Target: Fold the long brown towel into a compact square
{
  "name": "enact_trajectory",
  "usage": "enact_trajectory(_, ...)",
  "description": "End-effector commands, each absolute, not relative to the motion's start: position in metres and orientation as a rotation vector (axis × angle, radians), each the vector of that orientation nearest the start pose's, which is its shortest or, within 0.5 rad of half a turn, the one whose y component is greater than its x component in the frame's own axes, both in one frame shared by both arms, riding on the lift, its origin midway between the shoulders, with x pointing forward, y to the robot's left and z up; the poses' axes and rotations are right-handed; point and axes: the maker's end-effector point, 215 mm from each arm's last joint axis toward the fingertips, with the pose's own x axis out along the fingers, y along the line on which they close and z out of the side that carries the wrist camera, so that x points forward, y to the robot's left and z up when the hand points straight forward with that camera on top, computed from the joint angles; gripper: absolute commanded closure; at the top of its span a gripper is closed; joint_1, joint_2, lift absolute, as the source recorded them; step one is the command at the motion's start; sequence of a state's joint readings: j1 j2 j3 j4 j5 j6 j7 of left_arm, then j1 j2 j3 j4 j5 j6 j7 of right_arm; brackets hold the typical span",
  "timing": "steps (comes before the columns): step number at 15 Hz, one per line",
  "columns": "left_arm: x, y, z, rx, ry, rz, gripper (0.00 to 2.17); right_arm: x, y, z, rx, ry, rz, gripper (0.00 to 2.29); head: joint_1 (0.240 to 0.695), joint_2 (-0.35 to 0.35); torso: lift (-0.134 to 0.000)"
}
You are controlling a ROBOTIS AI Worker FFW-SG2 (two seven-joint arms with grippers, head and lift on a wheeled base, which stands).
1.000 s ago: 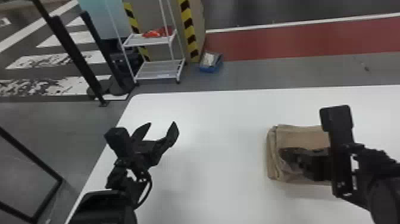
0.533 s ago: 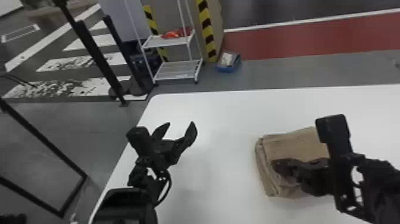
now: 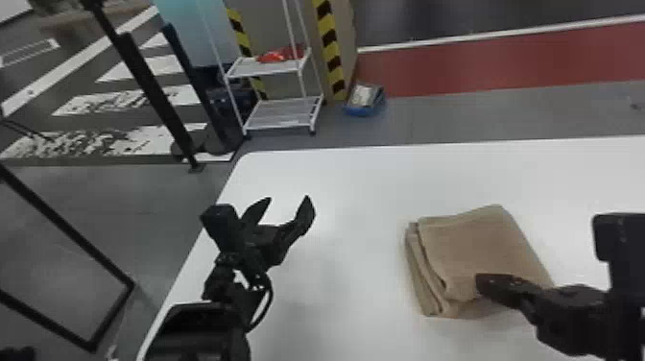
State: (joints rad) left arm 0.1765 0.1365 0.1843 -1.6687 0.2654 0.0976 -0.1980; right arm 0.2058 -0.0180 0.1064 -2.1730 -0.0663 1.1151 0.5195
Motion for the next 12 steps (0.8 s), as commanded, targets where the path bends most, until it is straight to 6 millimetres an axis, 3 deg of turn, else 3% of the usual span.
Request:
enact_trajectory(1,0.534,0.327,-0.393,-0.128,0.129,-0.036,0.14,0.415,-0.063,-0.443,0.202,0.755,0.63,2.02,0.695,0.312,-0.125)
enact_trajectory(4,0.53,0.332,-0.394,-0.125,0.132,-0.028,0.14,0.415,-0.065,-0.449,0.201,0.778,0.624,2.02,0.695,0.303,-0.125)
enact_trajectory(6,0.53,0.333,-0.392,-0.124,0.128,-0.028,0.14,0.415,-0.069,-0.43,0.216,0.726,0.635,2.02,0.695,0.305,-0.125)
enact_trajectory(8,0.529,0.334,-0.39,-0.124,0.125,-0.027,0.14,0.402,-0.083,-0.409,0.242,0.717,0.629,2.02,0.695,0.307,-0.125)
enact_trajectory(10,0.529,0.335,-0.391,-0.123,0.126,-0.027,0.14,0.375,-0.1,-0.412,0.292,0.778,0.62,2.02,0.695,0.298,-0.125)
enact_trajectory(12,0.531,0.334,-0.388,-0.123,0.122,-0.029,0.14,0.369,-0.118,-0.427,0.306,0.826,0.575,2.02,0.695,0.291,-0.125)
